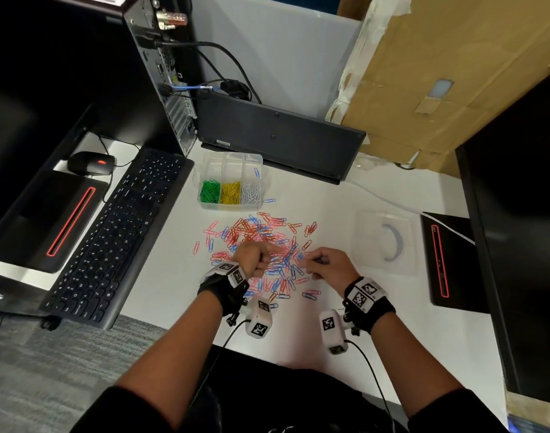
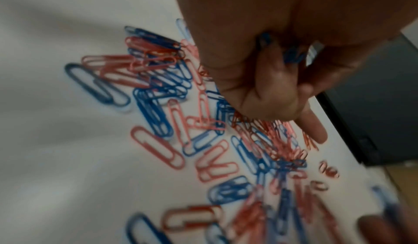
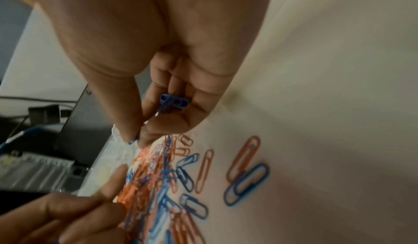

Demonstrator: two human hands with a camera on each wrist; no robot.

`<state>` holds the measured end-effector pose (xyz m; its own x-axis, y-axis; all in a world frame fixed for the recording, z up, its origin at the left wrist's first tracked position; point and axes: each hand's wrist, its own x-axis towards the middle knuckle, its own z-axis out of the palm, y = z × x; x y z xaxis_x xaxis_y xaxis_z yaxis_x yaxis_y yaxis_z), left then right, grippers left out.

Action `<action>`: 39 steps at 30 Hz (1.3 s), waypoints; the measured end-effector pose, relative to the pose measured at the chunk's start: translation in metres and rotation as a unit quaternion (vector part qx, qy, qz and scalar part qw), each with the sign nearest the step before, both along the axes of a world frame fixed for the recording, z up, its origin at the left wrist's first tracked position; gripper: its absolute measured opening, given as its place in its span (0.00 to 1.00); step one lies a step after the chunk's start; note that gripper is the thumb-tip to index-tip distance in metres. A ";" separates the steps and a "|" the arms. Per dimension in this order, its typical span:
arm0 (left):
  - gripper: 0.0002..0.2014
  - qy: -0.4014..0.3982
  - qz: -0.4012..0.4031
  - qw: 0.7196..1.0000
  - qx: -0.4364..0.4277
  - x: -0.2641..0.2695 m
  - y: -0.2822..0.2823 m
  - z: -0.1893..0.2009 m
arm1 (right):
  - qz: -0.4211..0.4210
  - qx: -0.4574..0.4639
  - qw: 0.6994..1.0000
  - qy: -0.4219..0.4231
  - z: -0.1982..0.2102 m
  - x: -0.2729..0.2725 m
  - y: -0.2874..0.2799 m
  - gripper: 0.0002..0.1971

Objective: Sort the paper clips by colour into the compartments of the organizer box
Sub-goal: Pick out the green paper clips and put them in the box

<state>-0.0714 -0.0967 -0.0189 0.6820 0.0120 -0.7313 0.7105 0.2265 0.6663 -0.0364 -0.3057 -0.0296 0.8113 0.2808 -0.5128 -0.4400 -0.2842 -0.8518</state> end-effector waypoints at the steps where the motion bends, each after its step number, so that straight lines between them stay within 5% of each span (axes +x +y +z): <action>1: 0.10 -0.001 -0.024 0.999 0.028 0.001 -0.002 0.002 | -0.021 0.030 0.999 0.024 0.002 0.000 0.000 0.07; 5: 0.07 -0.143 -0.166 0.936 0.276 -0.002 -0.009 -0.002 | -0.055 0.139 0.978 0.143 0.010 0.002 -0.002 0.12; 11: 0.08 -0.244 -0.299 0.838 0.385 0.002 -0.005 -0.003 | -0.098 0.190 0.946 0.246 0.017 0.004 -0.006 0.11; 15: 0.07 -0.250 -0.350 0.791 0.435 0.008 -0.011 -0.002 | 0.011 -0.017 0.998 0.061 0.008 0.001 -0.004 0.07; 18: 0.04 -0.257 -0.363 0.775 0.449 0.010 -0.013 -0.006 | 0.099 -0.163 0.979 -0.071 -0.002 -0.001 -0.003 0.04; 24: 0.04 -0.277 -0.333 0.785 0.442 0.008 -0.012 -0.014 | 0.147 -0.286 0.937 -0.133 -0.002 -0.005 0.011 0.04; 29: 0.05 -0.218 -0.205 0.883 0.362 0.002 -0.008 -0.020 | 0.166 -0.288 0.933 -0.140 -0.004 -0.005 0.014 0.04; 32: 0.11 -0.179 -0.158 0.922 0.306 0.001 -0.008 -0.020 | 0.149 -0.212 0.956 -0.134 -0.007 -0.004 0.009 0.05; 35: 0.14 -0.176 -0.151 0.930 0.286 -0.002 -0.011 -0.014 | 0.065 -0.043 0.997 -0.006 -0.001 -0.006 0.006 0.00; 39: 0.20 -0.183 -0.181 0.927 0.271 -0.010 -0.024 -0.013 | -0.036 0.153 0.970 0.186 0.009 -0.014 0.002 0.11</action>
